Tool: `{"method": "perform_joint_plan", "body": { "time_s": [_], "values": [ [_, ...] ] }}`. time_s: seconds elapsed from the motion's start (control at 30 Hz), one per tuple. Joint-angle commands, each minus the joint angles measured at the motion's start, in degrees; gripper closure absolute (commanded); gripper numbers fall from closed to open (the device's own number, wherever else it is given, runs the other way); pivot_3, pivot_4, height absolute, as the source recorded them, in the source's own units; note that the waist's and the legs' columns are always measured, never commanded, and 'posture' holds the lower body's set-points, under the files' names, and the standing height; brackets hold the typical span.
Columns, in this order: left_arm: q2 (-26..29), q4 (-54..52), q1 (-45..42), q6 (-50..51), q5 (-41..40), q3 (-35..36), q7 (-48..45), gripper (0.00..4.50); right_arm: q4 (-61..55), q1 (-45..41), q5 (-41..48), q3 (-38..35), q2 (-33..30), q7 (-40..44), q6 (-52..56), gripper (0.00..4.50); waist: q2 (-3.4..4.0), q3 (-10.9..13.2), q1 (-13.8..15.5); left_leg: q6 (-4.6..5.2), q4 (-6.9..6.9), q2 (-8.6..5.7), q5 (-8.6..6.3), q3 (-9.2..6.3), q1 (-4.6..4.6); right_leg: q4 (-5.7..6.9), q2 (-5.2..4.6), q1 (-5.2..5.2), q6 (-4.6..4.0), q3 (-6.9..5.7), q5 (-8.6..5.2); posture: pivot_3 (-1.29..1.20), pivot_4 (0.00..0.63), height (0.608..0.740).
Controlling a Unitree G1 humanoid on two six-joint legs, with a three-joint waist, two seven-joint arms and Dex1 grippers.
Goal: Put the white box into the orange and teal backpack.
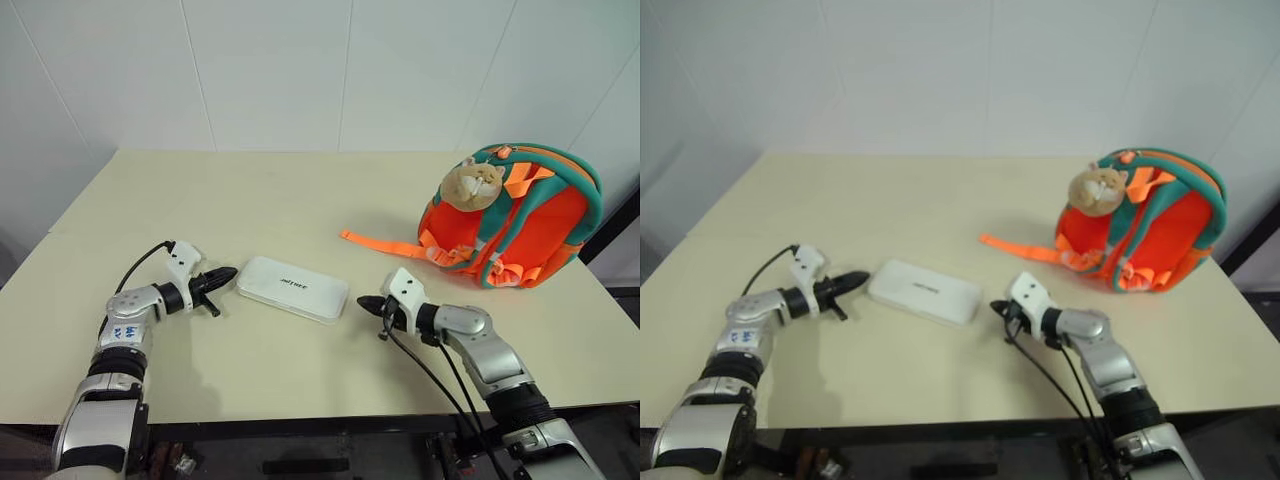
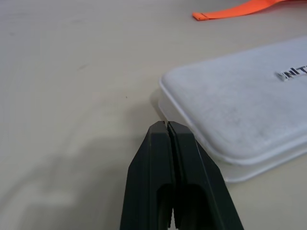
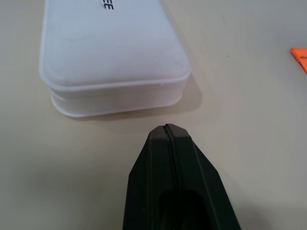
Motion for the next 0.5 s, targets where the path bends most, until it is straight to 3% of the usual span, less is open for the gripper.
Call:
{"method": "perform_joint_plan", "body": {
  "time_s": [0.03,0.3,0.5],
  "values": [
    [-0.77,1.52,-1.86,-1.84,0.44,0.08,0.17,4.43,-3.88,0.15,0.49,0.38,1.39,-0.83,2.25,4.5,0.0,0.0,0.06,0.0,0.01,0.0,0.0,0.0,0.0,0.0,0.0,0.0,0.0,0.01,0.0,0.0,0.15,0.74],
    [-2.56,1.18,-1.47,-0.69,-0.34,0.44,-2.53,4.43,-3.98,0.24,0.02,0.96,2.8,-1.48,3.3,4.5,0.0,0.0,0.07,0.0,0.01,0.0,0.0,0.0,0.0,0.01,0.0,0.0,0.02,0.01,0.01,0.0,0.15,0.74],
    [-3.19,-6.82,4.06,2.72,-3.09,0.53,-7.46,4.43,-0.98,-2.18,-0.35,0.51,1.21,0.41,1.99,4.5,0.0,0.0,0.01,0.0,0.0,0.0,0.0,0.02,0.0,0.0,0.0,0.01,0.02,0.03,0.01,0.0,0.15,0.74]
  ]
}}
